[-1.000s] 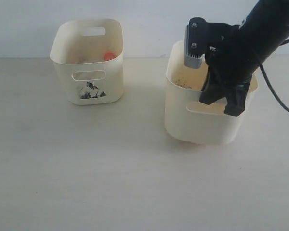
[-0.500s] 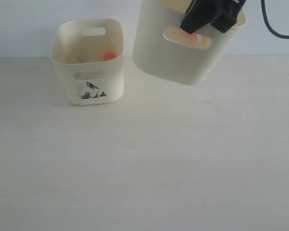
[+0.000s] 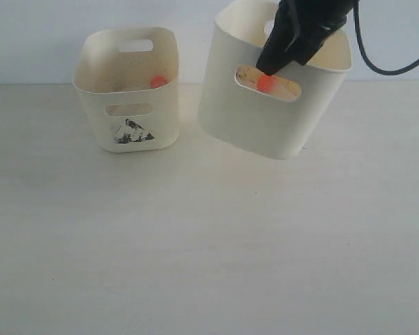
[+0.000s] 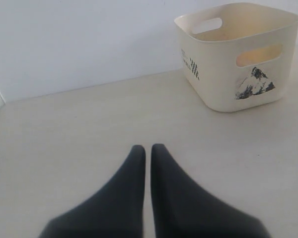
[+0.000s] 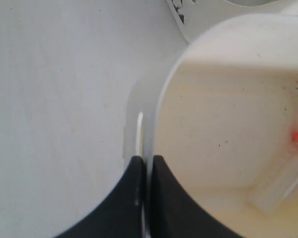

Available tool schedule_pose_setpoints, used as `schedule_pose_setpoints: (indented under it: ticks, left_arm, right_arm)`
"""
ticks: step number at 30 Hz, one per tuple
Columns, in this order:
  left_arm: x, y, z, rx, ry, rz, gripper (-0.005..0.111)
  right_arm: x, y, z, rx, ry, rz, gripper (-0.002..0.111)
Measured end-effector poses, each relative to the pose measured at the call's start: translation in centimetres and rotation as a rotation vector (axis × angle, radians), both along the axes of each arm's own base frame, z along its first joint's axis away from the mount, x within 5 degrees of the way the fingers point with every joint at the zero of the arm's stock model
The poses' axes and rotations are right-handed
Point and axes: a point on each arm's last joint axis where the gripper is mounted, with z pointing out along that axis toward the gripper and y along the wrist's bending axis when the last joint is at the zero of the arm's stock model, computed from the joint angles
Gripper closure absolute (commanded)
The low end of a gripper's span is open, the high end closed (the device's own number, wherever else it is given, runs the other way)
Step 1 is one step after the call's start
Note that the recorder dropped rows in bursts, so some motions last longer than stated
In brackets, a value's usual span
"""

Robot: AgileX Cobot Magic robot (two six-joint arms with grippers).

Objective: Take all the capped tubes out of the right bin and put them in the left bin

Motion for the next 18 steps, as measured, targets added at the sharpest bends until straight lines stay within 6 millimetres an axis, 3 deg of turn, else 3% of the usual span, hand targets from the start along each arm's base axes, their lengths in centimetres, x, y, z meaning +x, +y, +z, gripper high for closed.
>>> schedule_pose_setpoints:
  ticks: [8, 18]
  left_arm:
    - [0.0, 0.0, 0.0, 0.0, 0.0, 0.0, 0.102]
    - [0.0, 0.0, 0.0, 0.0, 0.0, 0.0, 0.102]
  right_arm:
    - [0.9, 0.2, -4.6, -0.033, 0.145, -0.002, 0.108]
    - [2.0, 0.5, -7.1, -0.047, 0.195, 0.002, 0.108]
